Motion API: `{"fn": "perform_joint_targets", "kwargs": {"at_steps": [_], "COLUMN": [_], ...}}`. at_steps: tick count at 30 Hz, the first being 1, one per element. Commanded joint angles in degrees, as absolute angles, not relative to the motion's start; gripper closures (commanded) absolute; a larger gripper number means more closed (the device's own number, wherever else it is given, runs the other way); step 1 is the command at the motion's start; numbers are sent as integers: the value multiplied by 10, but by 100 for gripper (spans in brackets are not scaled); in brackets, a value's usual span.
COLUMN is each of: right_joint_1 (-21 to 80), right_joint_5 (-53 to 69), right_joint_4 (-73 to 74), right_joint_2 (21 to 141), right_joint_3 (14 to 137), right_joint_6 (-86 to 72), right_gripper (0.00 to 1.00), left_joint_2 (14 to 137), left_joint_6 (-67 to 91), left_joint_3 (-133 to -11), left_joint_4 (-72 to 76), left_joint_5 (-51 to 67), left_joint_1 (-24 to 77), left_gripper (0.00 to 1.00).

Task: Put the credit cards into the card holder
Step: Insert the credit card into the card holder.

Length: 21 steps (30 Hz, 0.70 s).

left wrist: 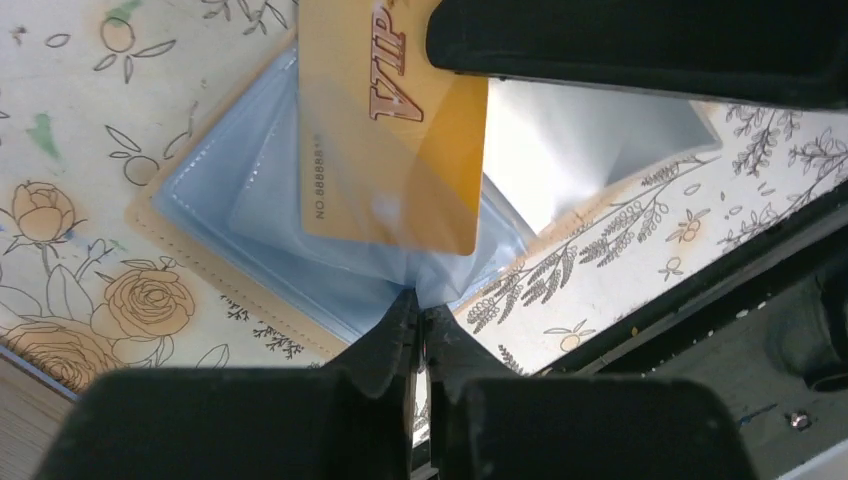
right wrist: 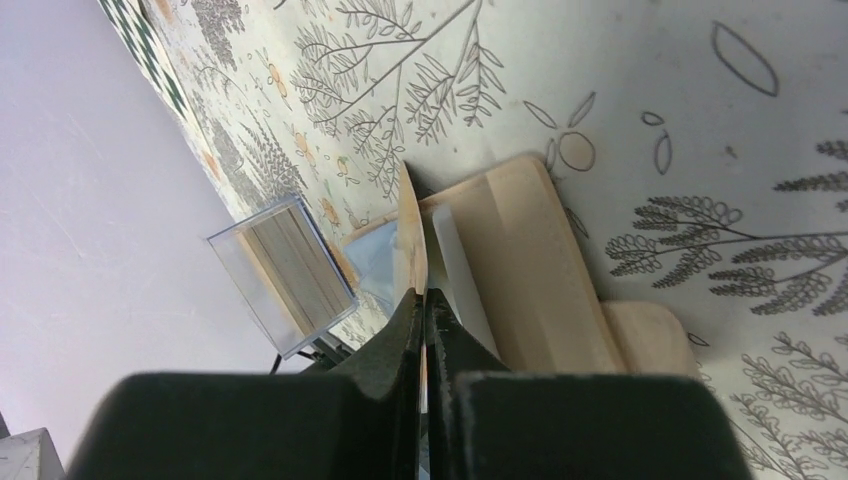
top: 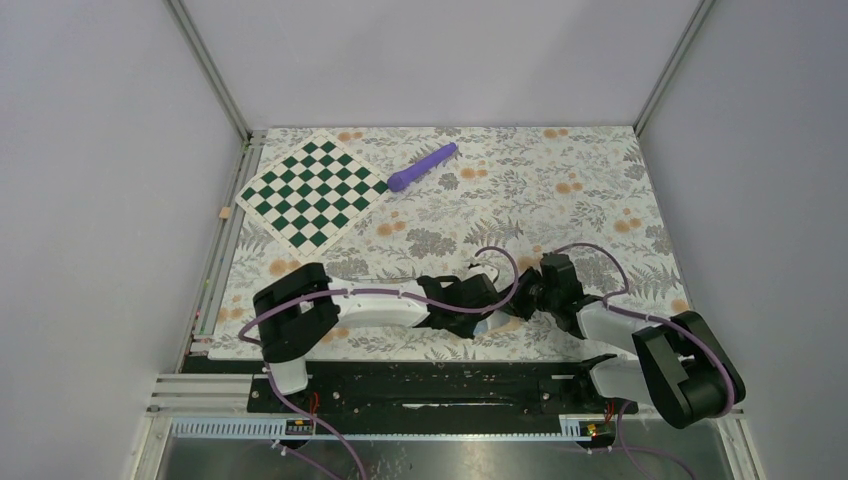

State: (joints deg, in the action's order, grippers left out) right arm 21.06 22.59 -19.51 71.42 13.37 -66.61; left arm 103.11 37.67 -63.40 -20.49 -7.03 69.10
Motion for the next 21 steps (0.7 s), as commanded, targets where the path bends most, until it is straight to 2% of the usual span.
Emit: {"fn": "perform_joint_targets", "kwargs": {"at_steps": [1,9,14,15,18,19,21], "right_joint_1": [210,210,210,210,210,210,210], "right_joint_5": [225,241,269,277,302,308,324], "right_joint_4": [-107,53,65,58,28,17,-18], "right_joint_2": [708,690,710,719,746,754,768], "right_joint_3": [167,248,265,264,259,257,251], "right_joint_6": [-606,-471,-424,-424,-432,-437,-446], "right_gripper": [100,100,100,100,100,100,100], "left_joint_2": [1021,1003,986,982,971,963,945], "left_joint_6": [367,344,325,321,313,310,308], "left_joint_3": [-632,-612,-598,-597,-603,-605,-604], "left_joint_4": [-261,-263,-268,-272,-297,-302,-307], "left_joint_5": [-157,-163,-172,-177,-195,-200,-206], "left_joint_1": [690,690,691,692,695,697,699], "left_gripper": [100,100,100,97,59,51,44]}}
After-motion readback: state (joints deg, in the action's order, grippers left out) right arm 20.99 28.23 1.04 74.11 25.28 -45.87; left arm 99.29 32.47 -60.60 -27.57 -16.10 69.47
